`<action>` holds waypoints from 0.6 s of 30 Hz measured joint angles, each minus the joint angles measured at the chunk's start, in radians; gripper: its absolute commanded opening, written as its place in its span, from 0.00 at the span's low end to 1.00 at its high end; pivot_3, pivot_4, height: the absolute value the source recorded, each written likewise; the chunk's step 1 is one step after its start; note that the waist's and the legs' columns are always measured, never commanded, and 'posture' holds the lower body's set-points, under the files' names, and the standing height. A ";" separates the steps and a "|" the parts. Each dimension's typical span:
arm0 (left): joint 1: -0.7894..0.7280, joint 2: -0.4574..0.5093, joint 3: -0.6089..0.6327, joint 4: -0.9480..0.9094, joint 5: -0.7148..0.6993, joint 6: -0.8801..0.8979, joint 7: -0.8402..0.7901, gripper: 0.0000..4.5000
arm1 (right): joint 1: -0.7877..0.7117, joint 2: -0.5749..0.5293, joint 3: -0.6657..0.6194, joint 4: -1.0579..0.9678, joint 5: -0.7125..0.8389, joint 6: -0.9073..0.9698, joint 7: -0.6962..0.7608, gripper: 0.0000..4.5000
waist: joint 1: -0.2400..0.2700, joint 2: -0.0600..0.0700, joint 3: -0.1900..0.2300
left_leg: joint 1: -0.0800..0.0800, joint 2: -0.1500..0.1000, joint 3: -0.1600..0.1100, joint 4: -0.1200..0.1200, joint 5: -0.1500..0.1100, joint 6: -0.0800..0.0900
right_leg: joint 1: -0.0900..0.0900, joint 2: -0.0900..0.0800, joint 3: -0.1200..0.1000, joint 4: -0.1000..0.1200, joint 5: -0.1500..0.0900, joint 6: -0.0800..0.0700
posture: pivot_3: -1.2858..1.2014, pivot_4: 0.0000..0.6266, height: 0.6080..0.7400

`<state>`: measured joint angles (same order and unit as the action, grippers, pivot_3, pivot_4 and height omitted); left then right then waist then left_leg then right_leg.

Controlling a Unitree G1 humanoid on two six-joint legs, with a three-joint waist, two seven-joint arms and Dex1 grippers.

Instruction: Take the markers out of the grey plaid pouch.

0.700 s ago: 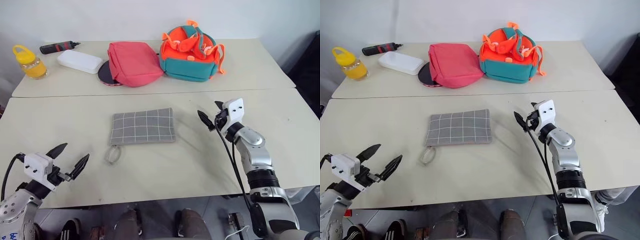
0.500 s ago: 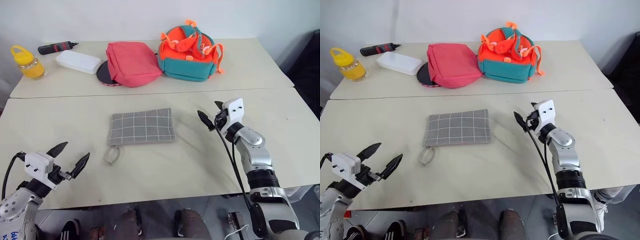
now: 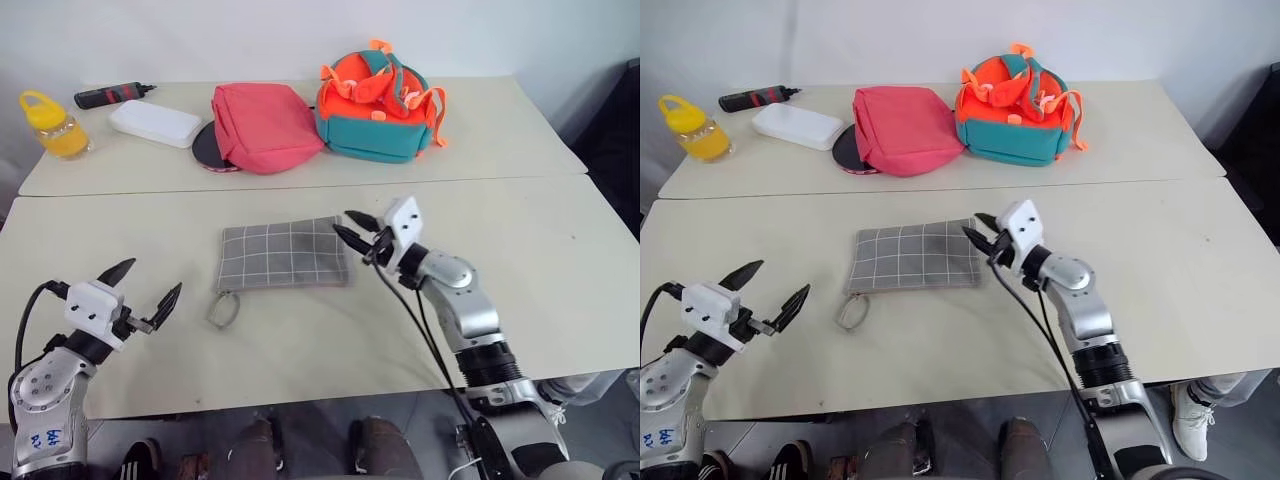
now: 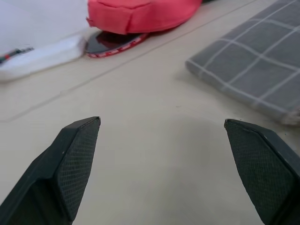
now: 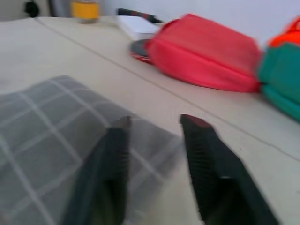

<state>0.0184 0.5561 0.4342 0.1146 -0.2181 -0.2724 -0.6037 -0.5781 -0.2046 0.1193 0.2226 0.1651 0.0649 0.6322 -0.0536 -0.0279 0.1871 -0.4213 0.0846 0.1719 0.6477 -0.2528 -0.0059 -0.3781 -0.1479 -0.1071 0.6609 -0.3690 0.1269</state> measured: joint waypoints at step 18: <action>-0.408 0.093 -0.297 0.533 0.236 -0.494 -0.034 1.00 | -0.098 0.009 0.073 0.289 -0.226 -0.153 -0.118 0.01 | -0.003 0.000 0.000 | 0.000 0.000 0.003 0.000 0.000 -0.001 | -0.001 0.001 0.000 0.003 0.000 0.001 | 0.52 0.24 1.00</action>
<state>-0.3897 0.6487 0.1371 0.6479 0.0180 -0.7668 -0.6373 -0.6758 -0.1952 0.1924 0.5114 -0.0610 -0.0878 0.5143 -0.0568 -0.0279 0.1871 -0.4214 0.0848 0.1749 0.6481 -0.2525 -0.0070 -0.3787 -0.1473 -0.1073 0.6636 -0.3689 0.1276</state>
